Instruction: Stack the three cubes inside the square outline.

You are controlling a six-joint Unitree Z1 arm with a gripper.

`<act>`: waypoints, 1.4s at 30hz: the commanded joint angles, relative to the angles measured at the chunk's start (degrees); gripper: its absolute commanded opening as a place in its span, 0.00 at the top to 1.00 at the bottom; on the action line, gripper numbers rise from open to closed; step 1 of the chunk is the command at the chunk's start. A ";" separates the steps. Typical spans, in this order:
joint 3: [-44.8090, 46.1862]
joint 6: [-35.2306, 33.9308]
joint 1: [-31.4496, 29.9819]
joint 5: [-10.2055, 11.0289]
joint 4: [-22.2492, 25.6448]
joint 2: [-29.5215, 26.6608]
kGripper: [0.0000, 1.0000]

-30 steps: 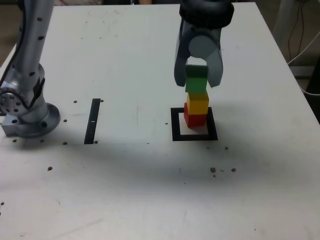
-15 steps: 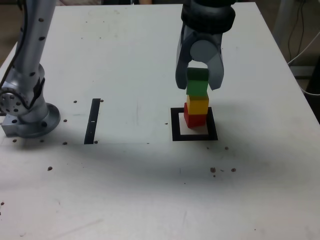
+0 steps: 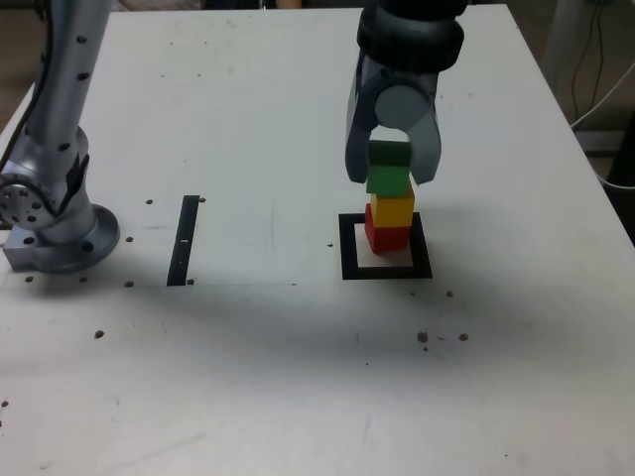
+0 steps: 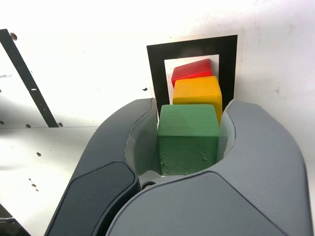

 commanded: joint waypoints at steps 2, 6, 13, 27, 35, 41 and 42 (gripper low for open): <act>0.31 -0.08 0.13 -0.28 -0.33 0.77 0.61; 1.02 -0.08 0.14 -0.65 -1.36 1.13 0.53; 1.55 -0.27 0.12 -0.84 -2.87 0.59 0.11; 3.45 -1.55 0.14 -0.16 -2.31 -3.93 0.00; 8.35 -1.60 0.12 -0.26 -1.86 -13.27 0.00; 16.08 -0.46 0.13 0.63 -2.13 -21.49 0.00; 17.80 -0.07 0.13 0.70 -2.21 -22.49 0.00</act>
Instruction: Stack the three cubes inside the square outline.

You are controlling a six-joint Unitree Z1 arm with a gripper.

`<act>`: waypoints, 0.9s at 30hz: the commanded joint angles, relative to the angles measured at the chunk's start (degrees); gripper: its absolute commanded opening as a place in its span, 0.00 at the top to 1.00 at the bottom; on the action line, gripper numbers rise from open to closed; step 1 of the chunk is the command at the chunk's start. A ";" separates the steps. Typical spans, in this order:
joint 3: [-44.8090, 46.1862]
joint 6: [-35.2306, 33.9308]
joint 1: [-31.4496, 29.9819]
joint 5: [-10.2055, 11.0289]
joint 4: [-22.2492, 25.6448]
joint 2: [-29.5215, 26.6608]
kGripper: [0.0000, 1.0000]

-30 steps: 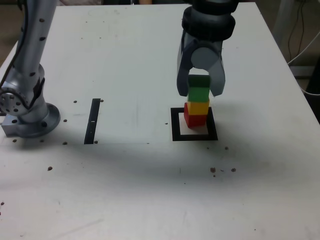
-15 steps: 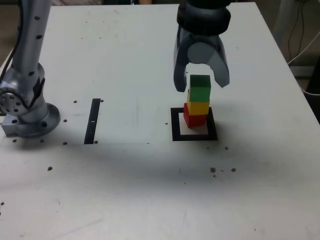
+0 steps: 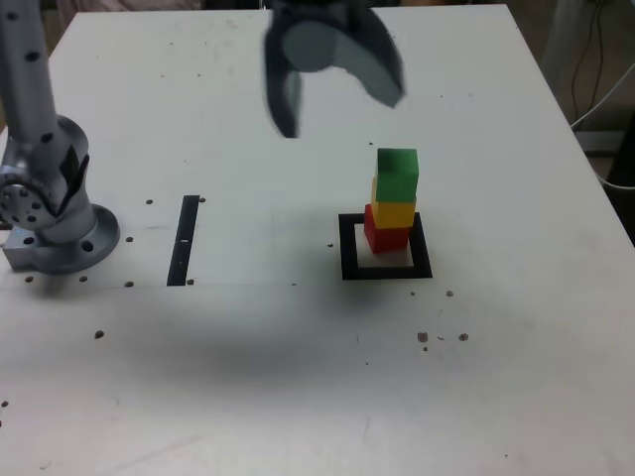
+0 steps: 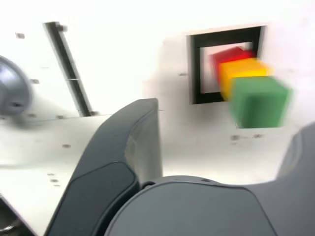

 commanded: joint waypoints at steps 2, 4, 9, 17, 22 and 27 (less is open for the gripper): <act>5.85 1.36 0.10 0.09 -0.40 -3.47 0.00; 9.93 1.95 0.09 -0.09 -1.04 -5.06 0.00; 21.54 2.38 0.09 -0.27 -4.91 -9.26 0.00; 36.85 2.48 0.09 0.03 -13.57 -13.28 0.00; 43.23 2.54 0.09 -0.02 -18.71 -14.16 0.01; 45.23 2.78 -0.20 -0.74 -21.41 -14.18 0.01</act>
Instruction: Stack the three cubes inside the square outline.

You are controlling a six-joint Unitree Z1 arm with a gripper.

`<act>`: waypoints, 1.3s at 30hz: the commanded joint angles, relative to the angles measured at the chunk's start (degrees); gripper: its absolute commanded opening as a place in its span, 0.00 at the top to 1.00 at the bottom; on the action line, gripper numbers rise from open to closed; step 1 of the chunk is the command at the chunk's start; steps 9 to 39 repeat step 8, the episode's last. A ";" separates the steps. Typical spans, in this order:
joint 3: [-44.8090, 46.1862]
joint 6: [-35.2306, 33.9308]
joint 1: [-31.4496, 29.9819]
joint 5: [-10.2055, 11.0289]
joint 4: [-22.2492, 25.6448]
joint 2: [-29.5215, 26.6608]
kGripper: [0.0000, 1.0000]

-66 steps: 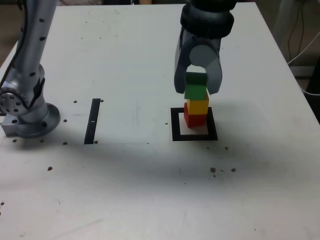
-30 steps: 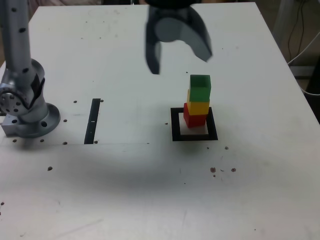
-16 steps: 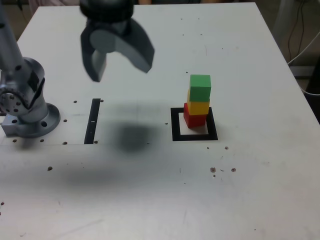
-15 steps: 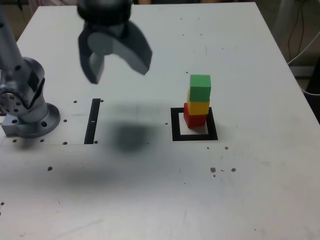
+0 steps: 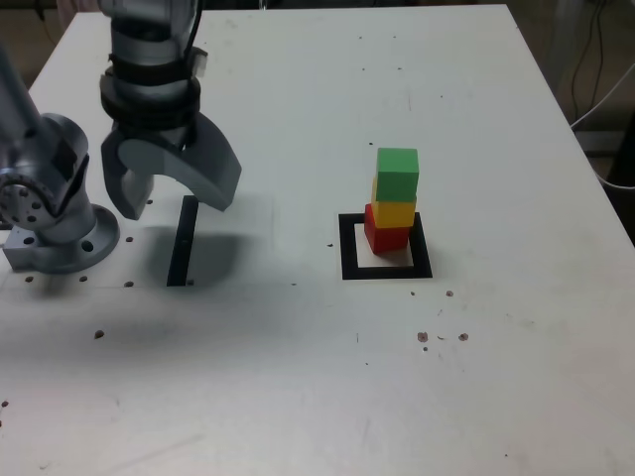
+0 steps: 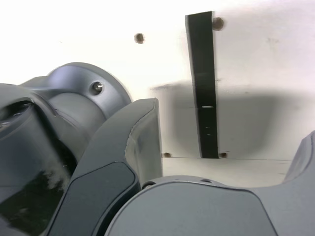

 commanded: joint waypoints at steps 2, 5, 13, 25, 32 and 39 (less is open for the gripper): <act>1.10 0.17 -0.31 -0.61 -1.28 -0.25 0.01; 1.74 -0.13 -0.49 -0.97 -2.30 0.01 0.01; 1.36 -1.44 -0.99 -0.90 -1.46 -0.35 0.01; 1.36 -1.44 -0.99 -0.90 -1.46 -0.35 0.01; 1.36 -1.44 -0.99 -0.90 -1.46 -0.35 0.01; 1.36 -1.44 -0.99 -0.90 -1.46 -0.35 0.01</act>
